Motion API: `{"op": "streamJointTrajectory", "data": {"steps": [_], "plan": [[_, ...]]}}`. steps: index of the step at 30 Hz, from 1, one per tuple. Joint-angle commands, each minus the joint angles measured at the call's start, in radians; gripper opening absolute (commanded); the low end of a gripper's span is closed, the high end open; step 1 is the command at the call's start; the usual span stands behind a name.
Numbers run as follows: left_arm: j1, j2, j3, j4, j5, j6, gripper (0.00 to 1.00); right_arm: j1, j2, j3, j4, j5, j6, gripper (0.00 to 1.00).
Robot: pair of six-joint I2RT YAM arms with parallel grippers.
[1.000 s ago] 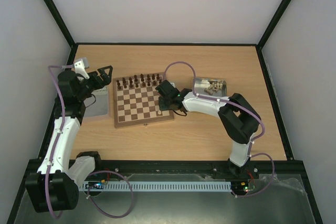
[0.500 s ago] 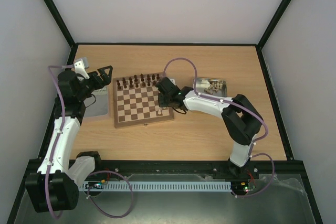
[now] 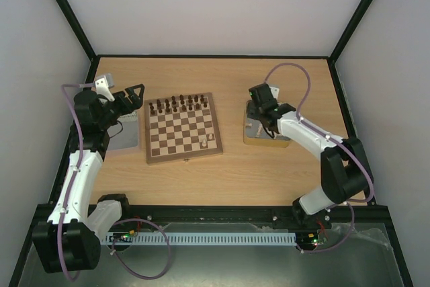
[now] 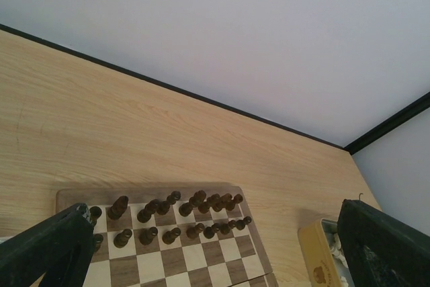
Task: Set up the chess pieces on the board
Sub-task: Pick up the chess piece from the storage box.
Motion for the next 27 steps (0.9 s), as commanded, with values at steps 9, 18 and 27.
{"op": "streamJointTrajectory", "data": {"steps": [9, 18, 27], "plan": [[-0.011, -0.017, -0.010, 0.012, 0.005, 0.008, 1.00, -0.238, 0.133, -0.057, 0.019, -0.111, -0.162, 0.38], [-0.016, -0.017, -0.008, 0.012, 0.003, 0.009, 1.00, -0.262, 0.266, 0.029, 0.023, -0.191, -0.191, 0.40], [-0.016, -0.013, -0.005, 0.012, 0.001, 0.012, 1.00, -0.262, 0.366, 0.102, 0.005, -0.141, -0.202, 0.46]]}}
